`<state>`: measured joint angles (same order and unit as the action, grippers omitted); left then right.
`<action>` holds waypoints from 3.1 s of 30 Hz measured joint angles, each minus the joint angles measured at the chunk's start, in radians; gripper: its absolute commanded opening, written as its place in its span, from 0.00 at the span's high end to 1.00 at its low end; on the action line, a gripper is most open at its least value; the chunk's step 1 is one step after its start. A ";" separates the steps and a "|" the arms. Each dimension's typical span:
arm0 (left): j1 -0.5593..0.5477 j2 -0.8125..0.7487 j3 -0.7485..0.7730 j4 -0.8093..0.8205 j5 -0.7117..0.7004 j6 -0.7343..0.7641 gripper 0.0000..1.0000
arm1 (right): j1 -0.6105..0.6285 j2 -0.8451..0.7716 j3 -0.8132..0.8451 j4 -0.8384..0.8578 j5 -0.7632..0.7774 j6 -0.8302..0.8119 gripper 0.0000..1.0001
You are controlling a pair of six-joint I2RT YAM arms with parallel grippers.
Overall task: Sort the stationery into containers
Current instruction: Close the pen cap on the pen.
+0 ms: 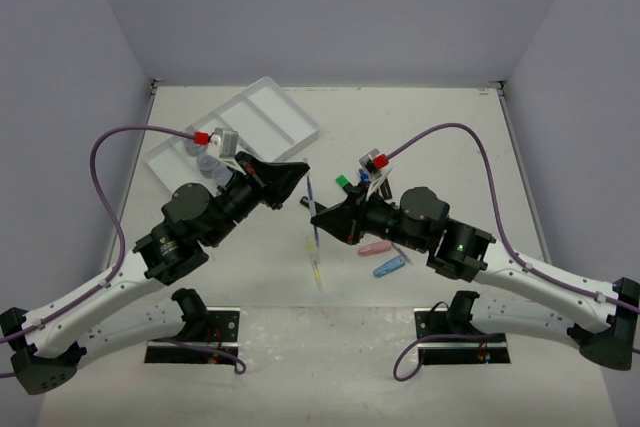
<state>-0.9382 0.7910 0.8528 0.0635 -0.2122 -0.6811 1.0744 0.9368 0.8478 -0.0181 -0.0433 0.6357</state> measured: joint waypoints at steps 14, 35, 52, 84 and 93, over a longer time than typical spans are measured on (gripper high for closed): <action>0.000 -0.002 0.000 0.002 -0.001 -0.007 1.00 | 0.000 -0.003 0.021 -0.030 0.008 -0.007 1.00; 0.000 0.004 0.000 0.010 -0.001 -0.007 1.00 | 0.000 -0.001 0.045 -0.038 0.006 -0.008 1.00; 0.002 0.024 0.000 0.073 0.052 -0.068 1.00 | 0.001 0.001 0.105 -0.050 0.072 -0.128 1.00; -0.004 0.022 0.029 0.044 0.186 0.019 1.00 | -0.008 0.079 0.180 0.017 -0.029 -0.215 0.71; 0.001 0.000 0.022 0.070 0.243 0.082 0.24 | -0.002 0.128 0.189 0.042 -0.110 -0.209 1.00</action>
<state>-0.9374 0.7913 0.8749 0.1334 0.0307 -0.5989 1.0722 1.0646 1.0372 0.0240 -0.1535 0.4266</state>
